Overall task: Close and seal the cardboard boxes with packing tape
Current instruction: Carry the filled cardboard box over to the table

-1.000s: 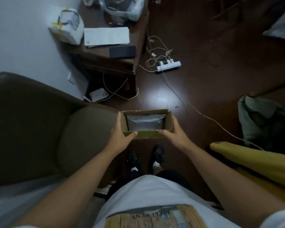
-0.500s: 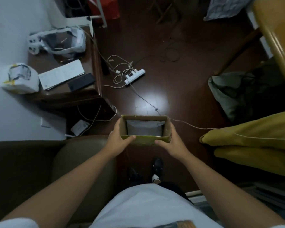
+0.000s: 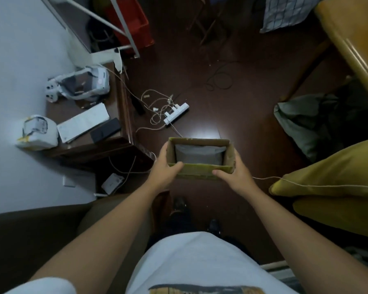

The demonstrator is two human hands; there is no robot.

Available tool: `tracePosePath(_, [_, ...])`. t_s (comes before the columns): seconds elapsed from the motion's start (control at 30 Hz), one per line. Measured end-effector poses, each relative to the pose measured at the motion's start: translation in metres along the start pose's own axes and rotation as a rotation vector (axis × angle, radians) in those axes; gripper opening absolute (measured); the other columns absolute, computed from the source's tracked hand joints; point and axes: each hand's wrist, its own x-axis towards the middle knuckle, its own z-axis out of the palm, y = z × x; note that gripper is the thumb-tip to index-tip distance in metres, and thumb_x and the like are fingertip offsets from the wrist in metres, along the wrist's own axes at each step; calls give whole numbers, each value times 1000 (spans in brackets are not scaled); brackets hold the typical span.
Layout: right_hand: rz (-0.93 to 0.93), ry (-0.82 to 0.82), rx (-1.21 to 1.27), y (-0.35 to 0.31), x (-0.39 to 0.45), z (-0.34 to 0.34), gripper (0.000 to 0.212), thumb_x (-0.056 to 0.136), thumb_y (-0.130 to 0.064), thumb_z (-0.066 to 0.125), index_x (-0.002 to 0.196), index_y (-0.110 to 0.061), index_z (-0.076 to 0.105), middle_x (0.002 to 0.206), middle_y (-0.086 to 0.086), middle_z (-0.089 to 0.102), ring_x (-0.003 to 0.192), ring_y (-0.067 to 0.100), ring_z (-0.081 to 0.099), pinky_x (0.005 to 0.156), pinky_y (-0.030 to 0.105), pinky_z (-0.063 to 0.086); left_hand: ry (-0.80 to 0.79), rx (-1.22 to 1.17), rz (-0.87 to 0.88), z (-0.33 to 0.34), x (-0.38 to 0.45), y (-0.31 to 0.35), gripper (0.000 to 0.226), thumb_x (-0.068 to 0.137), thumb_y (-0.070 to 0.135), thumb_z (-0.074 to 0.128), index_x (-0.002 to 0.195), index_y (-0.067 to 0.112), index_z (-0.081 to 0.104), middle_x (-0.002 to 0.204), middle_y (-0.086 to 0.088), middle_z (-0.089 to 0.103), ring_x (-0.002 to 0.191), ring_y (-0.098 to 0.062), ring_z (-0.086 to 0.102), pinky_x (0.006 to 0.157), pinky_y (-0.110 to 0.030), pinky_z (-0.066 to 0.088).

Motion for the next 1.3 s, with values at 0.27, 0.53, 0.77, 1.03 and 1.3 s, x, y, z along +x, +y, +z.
tracePosePath(0.27, [10,56,4,-38,77,-14,87,73,-32,86,141,-46,34,133,-13,56,122,12,56,100,43,51,-87,5,-14,-25,90,29,94,67,46,70,143,60,16,140,8,49,132,-20,44,106,-50,43])
tracePosePath(0.53, [57,146,-18,-103,208,9,99,74,-33,87,152,-33,26,137,-8,55,122,13,56,100,35,48,-114,-163,-8,-92,218,64,83,81,15,78,147,26,29,123,10,58,107,-4,60,99,-39,50])
tracePosePath(0.77, [41,190,98,-173,309,24,80,81,-21,81,146,-24,34,119,-13,60,104,-1,60,73,10,49,-91,-213,90,-155,327,107,76,82,16,78,145,26,37,126,3,60,107,-8,62,88,-28,55])
tracePosePath(1.03, [-72,251,123,-231,379,1,70,88,-22,74,148,-20,37,129,-2,61,116,8,59,89,16,51,-18,-286,197,-169,394,171,66,88,8,70,145,22,38,111,13,62,87,15,62,70,-8,49])
tracePosePath(1.3, [-103,275,65,-256,437,-38,65,91,-30,71,145,-28,36,121,-14,60,116,9,58,104,42,50,39,-252,204,-155,452,211,58,87,25,73,133,26,38,112,11,59,97,2,61,75,-17,53])
